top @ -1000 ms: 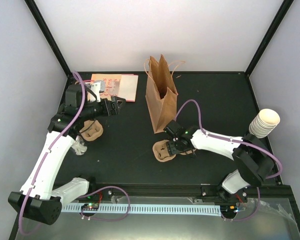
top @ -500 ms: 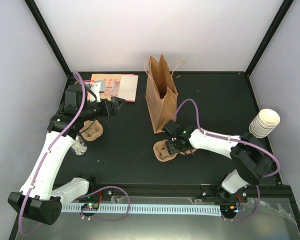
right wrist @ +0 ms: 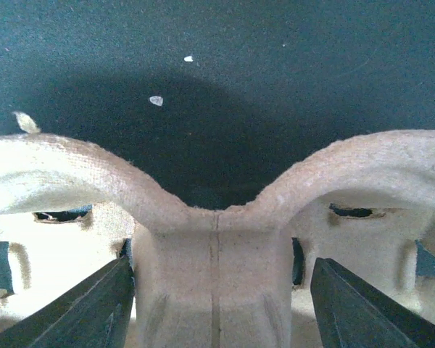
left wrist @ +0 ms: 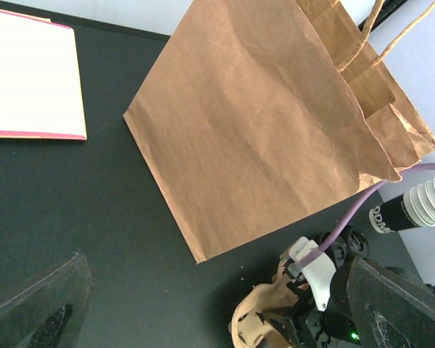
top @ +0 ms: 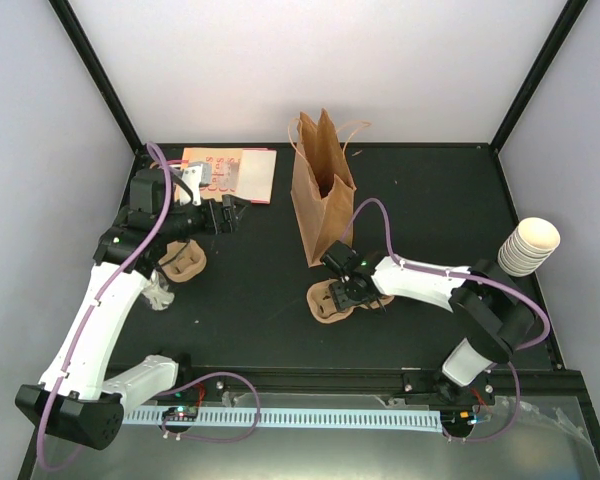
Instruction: Pack the takeout coffee
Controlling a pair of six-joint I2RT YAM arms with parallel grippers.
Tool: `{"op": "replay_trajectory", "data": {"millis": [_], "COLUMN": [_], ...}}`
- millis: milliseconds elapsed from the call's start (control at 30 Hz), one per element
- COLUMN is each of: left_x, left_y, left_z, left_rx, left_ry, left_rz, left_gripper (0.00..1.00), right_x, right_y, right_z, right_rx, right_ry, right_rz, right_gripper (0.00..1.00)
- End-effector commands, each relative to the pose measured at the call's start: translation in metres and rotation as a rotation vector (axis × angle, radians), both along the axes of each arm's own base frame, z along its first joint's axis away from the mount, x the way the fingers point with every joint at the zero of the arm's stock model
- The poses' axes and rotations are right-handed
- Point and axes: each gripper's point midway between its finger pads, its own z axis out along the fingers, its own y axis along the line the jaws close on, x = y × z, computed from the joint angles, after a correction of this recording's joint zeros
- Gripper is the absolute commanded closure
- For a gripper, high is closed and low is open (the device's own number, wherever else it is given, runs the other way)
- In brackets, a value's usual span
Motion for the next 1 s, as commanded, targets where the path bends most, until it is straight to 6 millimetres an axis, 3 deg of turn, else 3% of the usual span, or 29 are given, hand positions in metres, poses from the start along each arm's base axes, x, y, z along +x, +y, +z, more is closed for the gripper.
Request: {"op": "replay_trajectory", "data": {"millis": [0, 267, 833, 967], "left_x": [-0.002, -0.003, -0.006, -0.006], "left_y": [0.000, 0.000, -0.003, -0.005], "left_z": [0.022, 0.023, 0.021, 0.020], "left_rx": [0.000, 0.003, -0.004, -0.013], "left_ry": [-0.056, -0.050, -0.043, -0.035], "left_rz": [-0.019, -0.022, -0.041, -0.047], "left_gripper": [0.01, 0.01, 0.01, 0.01], "right_x": [0.011, 0.015, 0.012, 0.011], "right_y": [0.007, 0.007, 0.008, 0.004], "right_z": [0.010, 0.030, 0.091, 0.085], "right_rx": [0.011, 0.053, 0.194, 0.166], "right_ry": [-0.046, -0.108, -0.218, -0.206], "right_rz": [0.003, -0.001, 0.011, 0.005], "right_gripper": [0.31, 0.39, 0.43, 0.39]}}
